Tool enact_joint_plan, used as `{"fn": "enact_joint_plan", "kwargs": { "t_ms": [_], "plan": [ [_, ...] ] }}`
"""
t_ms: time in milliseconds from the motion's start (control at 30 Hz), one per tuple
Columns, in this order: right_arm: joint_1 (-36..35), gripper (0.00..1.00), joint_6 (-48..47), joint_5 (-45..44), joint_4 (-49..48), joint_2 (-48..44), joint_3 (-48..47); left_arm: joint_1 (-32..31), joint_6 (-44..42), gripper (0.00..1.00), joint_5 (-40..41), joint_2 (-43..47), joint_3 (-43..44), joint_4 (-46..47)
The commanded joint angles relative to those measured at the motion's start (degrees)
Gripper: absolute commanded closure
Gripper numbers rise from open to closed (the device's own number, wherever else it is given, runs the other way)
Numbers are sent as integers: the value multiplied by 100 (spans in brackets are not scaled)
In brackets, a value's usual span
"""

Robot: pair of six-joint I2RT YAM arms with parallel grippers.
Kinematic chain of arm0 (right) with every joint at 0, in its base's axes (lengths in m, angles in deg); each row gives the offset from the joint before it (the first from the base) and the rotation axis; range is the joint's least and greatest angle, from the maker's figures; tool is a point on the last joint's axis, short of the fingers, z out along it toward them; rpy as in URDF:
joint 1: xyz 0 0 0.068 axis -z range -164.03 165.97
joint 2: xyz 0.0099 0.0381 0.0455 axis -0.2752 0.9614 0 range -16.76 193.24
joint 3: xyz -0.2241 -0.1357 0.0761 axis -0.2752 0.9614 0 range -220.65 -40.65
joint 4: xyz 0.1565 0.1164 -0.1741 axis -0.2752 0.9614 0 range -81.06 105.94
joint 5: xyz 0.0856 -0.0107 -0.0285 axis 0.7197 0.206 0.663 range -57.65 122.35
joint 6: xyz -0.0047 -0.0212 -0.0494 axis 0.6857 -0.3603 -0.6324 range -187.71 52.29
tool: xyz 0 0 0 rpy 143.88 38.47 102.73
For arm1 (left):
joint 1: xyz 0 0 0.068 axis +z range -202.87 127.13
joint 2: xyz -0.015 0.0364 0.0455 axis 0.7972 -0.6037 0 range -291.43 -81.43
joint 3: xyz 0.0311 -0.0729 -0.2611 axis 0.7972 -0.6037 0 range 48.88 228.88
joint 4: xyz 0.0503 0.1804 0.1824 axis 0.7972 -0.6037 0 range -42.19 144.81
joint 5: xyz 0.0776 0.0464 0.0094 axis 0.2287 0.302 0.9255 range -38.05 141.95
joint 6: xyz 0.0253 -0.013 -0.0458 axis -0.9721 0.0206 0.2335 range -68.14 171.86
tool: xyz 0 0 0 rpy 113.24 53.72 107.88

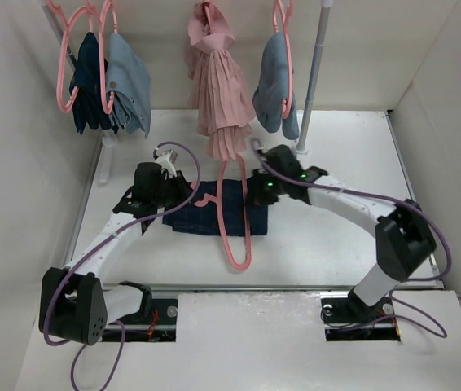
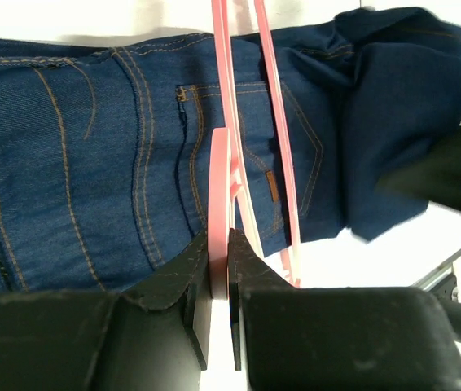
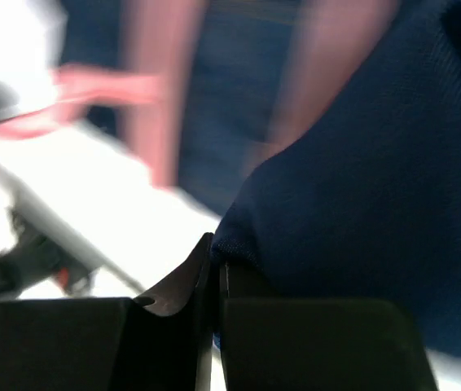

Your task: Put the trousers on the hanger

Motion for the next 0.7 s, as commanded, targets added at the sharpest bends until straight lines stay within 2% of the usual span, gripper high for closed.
{"fn": "enact_joint_plan", "kwargs": {
  "t_ms": [0,133,333,433,600,667],
  "plan": [
    [-919,100,165,466,-516,628,-698,-37,-255,100,123,142,69,132],
    [-1159,100,235,651,-665,1377,-1218,-37,-317,100,123,142,69,70],
    [-1159,89,130,503,-561,2222,-1562,-37,-423,100,176,195,69,17],
    [-1159,88,16,397,-428,2372,-1624,-37,-423,100,176,195,69,17],
    [-853,84,489,396,-1130,2135,-643,-37,-239,100,44,247,585,-446],
    [-790,84,648,396,-1368,2135,-552,-98,-116,100,44,178,806,-649]
  ]
}}
